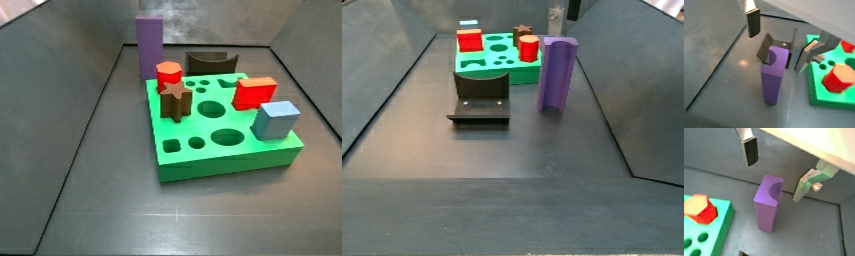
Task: Pick up the arch object. Move up. Rotate the arch object. Move to above the board. Insert the arch object.
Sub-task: Rotate the arch object.
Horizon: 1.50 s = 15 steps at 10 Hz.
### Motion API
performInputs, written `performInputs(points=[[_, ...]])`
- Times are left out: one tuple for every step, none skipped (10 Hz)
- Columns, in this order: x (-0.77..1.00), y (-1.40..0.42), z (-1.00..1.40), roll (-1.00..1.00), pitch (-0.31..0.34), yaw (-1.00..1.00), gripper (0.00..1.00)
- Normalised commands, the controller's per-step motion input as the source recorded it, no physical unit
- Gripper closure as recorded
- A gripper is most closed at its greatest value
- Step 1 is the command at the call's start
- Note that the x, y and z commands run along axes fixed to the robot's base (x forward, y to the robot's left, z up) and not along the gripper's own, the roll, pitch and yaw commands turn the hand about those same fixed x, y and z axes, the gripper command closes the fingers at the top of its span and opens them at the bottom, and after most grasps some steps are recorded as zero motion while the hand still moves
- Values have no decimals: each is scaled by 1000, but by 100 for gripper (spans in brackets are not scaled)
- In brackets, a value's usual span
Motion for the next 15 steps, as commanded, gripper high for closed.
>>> performInputs(points=[[38, 9, -30, 1, 7, 1000, 0], [38, 9, -30, 1, 7, 1000, 0], [39, 9, -30, 1, 7, 1000, 0], [39, 9, -29, 1, 7, 1000, 0], [39, 9, -29, 1, 8, 1000, 0], [39, 8, -29, 1, 8, 1000, 0], [39, 8, -28, 1, 8, 1000, 0], [39, 8, -28, 1, 9, 1000, 0], [39, 8, -28, 1, 9, 1000, 0], [39, 8, -28, 1, 9, 1000, 0], [39, 8, -28, 1, 10, 1000, 0], [39, 8, -28, 1, 10, 1000, 0], [39, 8, -28, 1, 11, 1000, 0], [39, 8, -27, 1, 12, 1000, 0], [39, 8, -27, 1, 12, 1000, 0]])
